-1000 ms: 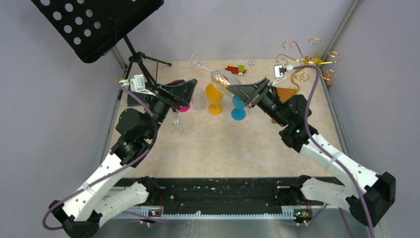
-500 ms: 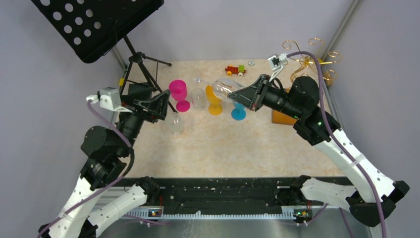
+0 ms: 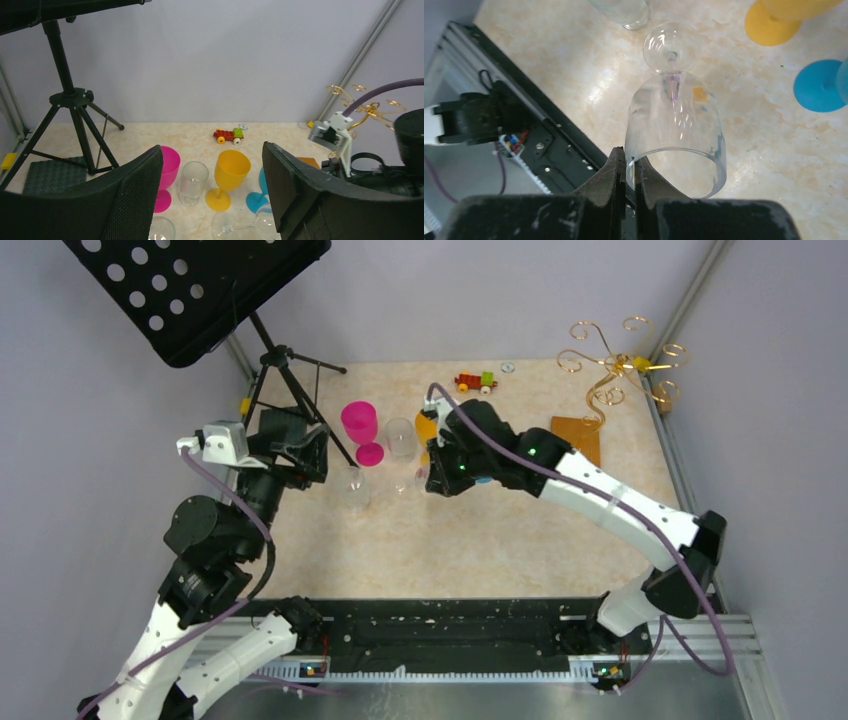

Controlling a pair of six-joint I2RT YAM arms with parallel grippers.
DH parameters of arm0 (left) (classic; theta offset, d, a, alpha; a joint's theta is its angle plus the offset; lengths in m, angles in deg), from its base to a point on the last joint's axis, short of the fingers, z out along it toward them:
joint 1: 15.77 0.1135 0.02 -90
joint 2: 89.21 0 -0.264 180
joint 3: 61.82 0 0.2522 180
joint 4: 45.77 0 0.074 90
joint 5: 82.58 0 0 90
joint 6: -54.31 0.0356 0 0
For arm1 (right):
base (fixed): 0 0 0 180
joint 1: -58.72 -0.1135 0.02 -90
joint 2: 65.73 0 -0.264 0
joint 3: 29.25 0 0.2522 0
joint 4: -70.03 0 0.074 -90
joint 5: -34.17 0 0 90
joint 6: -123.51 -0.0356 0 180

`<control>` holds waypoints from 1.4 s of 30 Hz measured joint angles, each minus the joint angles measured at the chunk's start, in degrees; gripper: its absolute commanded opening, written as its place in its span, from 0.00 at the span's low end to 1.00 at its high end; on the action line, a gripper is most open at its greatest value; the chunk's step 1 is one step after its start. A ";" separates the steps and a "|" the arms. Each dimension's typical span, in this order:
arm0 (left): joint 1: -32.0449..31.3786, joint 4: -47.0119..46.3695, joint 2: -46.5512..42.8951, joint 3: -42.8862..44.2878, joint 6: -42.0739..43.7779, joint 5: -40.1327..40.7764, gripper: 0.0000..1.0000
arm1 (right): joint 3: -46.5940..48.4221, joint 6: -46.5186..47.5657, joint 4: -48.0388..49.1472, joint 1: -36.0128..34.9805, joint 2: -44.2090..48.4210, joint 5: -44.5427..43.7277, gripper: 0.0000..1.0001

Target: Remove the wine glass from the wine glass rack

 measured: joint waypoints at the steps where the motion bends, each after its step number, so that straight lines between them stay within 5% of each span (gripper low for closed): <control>1: 0.00 0.48 0.00 0.00 0.42 0.13 0.76 | 0.87 0.74 -1.05 -0.26 -1.97 -1.01 0.00; 13: -0.02 2.49 -1.81 -1.84 3.45 5.38 0.76 | 14.49 6.16 -9.92 -1.05 -22.08 -4.11 0.00; 28: -0.04 1.07 -6.05 -4.57 4.13 10.51 0.76 | 29.64 8.50 -18.56 -2.95 -33.05 -2.14 0.00; 36: -0.04 1.09 -6.93 -4.61 4.13 11.34 0.76 | 36.37 9.16 -20.48 -2.97 -37.38 -1.60 0.37; 42: -0.04 1.22 -7.54 -4.61 4.09 11.54 0.77 | 40.70 9.79 -20.85 -2.97 -39.74 -1.77 0.47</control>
